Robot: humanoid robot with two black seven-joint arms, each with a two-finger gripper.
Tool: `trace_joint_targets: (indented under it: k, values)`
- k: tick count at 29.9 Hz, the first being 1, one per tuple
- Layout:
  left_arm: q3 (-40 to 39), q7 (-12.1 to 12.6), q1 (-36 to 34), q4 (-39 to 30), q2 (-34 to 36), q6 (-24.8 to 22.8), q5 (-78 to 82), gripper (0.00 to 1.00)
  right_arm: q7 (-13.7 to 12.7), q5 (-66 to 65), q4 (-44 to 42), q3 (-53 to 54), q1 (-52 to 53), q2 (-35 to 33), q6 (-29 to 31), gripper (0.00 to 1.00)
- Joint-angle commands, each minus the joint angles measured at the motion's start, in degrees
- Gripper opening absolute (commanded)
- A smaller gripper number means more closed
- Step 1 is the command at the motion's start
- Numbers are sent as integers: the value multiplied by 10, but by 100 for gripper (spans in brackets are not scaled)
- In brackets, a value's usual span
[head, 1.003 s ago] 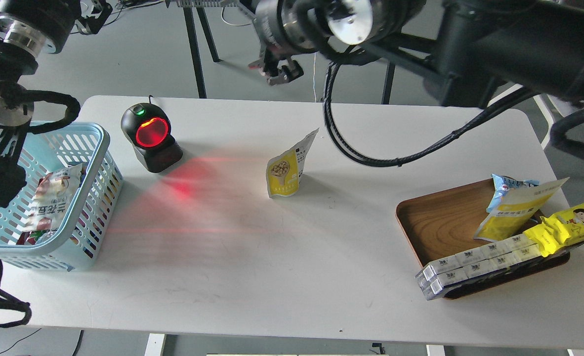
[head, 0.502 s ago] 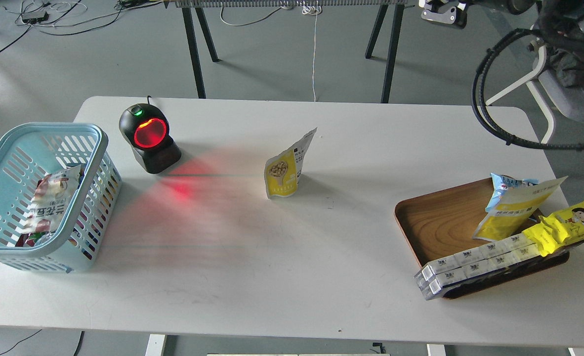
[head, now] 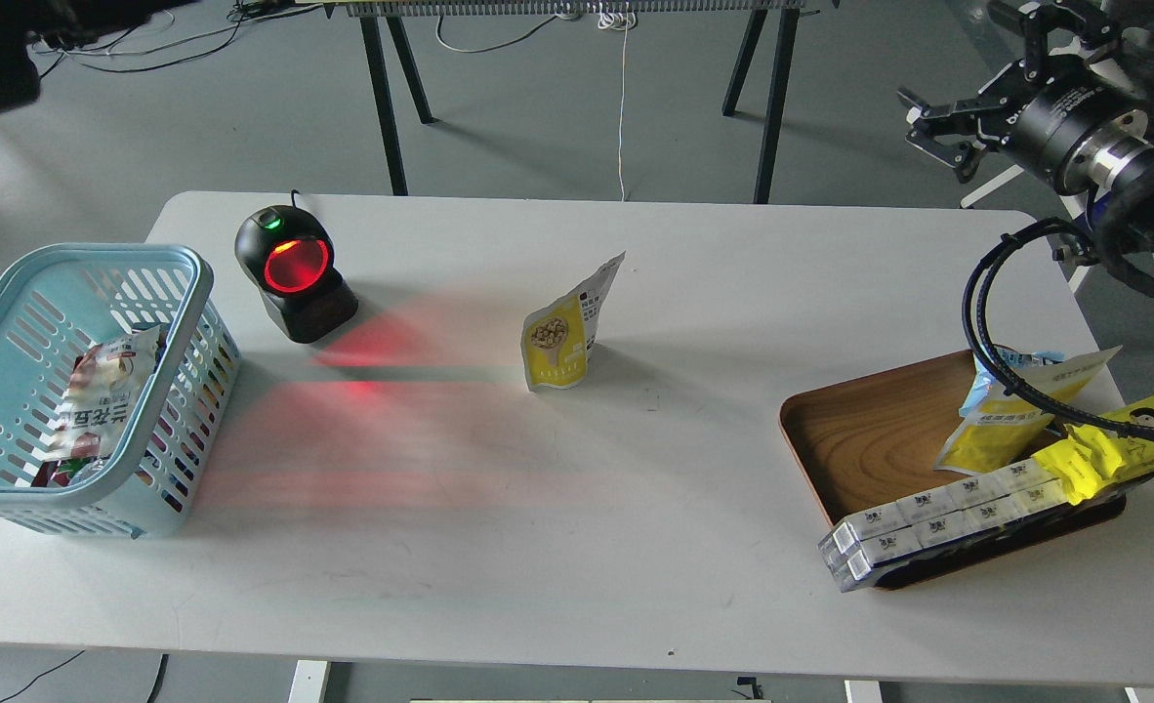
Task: Scan snack and place in basket
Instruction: 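Reach the left gripper toward the upright yellow packet, then grasp the yellow packet with the left gripper and lift it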
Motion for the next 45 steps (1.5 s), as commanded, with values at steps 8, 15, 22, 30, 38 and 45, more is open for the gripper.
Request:
trace_joint_targets:
  k: [8, 15, 22, 30, 38, 45]
  values:
    - [52, 40, -1, -4, -217, -27, 348, 100, 36, -1, -171, -57, -4, 17, 180, 99]
    - [87, 114, -1, 0, -316, -45, 412, 100, 49, 0, -210, -68, 14, 23, 197, 99]
    - [120, 137, 3, 36, -387, -45, 482, 100, 49, -1, -207, -82, 34, 24, 197, 99]
    - [133, 137, 31, 130, -488, -45, 530, 99, 49, 0, -207, -106, 61, 25, 194, 98]
    - [132, 138, 63, 177, -521, -45, 530, 98, 49, -1, -207, -109, 62, 28, 192, 98]
    - [128, 138, 76, 195, -520, -45, 530, 65, 49, -1, -207, -110, 61, 28, 191, 98]
